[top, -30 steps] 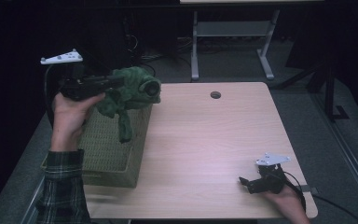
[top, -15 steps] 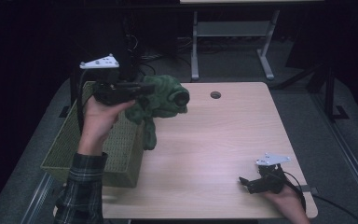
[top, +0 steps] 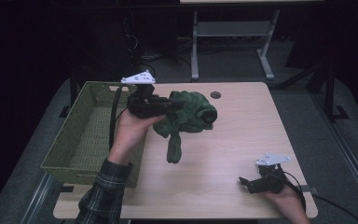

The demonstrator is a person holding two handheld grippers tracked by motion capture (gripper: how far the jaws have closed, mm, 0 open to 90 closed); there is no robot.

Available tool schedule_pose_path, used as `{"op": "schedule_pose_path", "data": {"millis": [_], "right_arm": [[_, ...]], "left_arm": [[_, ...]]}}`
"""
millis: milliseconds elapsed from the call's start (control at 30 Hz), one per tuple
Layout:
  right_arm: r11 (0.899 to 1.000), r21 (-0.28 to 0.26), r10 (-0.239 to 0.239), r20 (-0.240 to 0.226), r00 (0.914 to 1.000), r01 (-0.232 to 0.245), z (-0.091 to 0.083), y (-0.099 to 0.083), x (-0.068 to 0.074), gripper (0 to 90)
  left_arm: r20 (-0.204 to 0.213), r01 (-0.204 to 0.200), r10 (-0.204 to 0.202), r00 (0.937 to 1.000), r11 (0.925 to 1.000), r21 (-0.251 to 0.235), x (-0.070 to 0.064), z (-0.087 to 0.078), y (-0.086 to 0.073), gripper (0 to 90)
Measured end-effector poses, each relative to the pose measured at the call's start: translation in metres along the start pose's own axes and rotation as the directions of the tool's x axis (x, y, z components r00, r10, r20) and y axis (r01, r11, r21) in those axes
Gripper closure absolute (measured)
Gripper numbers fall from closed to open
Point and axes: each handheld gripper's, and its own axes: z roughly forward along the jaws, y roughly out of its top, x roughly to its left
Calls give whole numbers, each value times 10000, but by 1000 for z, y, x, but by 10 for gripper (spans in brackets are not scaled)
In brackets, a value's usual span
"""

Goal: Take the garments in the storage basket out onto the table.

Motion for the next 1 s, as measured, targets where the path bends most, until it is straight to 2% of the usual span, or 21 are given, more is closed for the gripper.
{"op": "schedule_pose_path", "data": {"millis": [33, 300, 533, 633, 667, 700, 800, 867, 1000], "right_arm": [[10000, 2, -5, 1, 10000, 5, 0, 0, 0, 5], [10000, 5, 7, -2, 10000, -7, 0, 0, 0, 5], [10000, -18, -36, 10, 10000, 36, 0, 0, 0, 4], [10000, -21, -43, 12, 10000, 43, 0, 0, 0, 5], [10000, -11, -55, 15, 10000, 55, 0, 0, 0, 5], [10000, -11, -55, 15, 10000, 55, 0, 0, 0, 5], [10000, 0, -46, 14, 10000, 46, 0, 0, 0, 5], [10000, 2, -38, 12, 10000, 38, 0, 0, 0, 5], [10000, 1, -33, 7, 10000, 33, 0, 0, 0, 5]], "left_arm": [[46, 4, -4, 10000, 9999, 136, -3, 8, -3, 836], [114, 22, -28, 9999, 9983, 588, -12, 43, -20, 836], [234, 240, -260, 9994, 9964, 819, -18, 74, -36, 836], [41, 155, -160, 9999, 9954, 947, -22, 83, -41, 836], [122, 227, -241, 9996, 9940, 1070, -25, 93, -48, 836], [122, 227, -241, 9996, 9940, 1070, -25, 93, -48, 836], [203, 389, -419, 9989, 9908, 1299, -28, 111, -61, 836], [209, 389, -423, 9989, 9894, 1397, -28, 115, -65, 836], [205, 531, -579, 9981, 9807, 1884, -27, 135, -84, 835]]}}
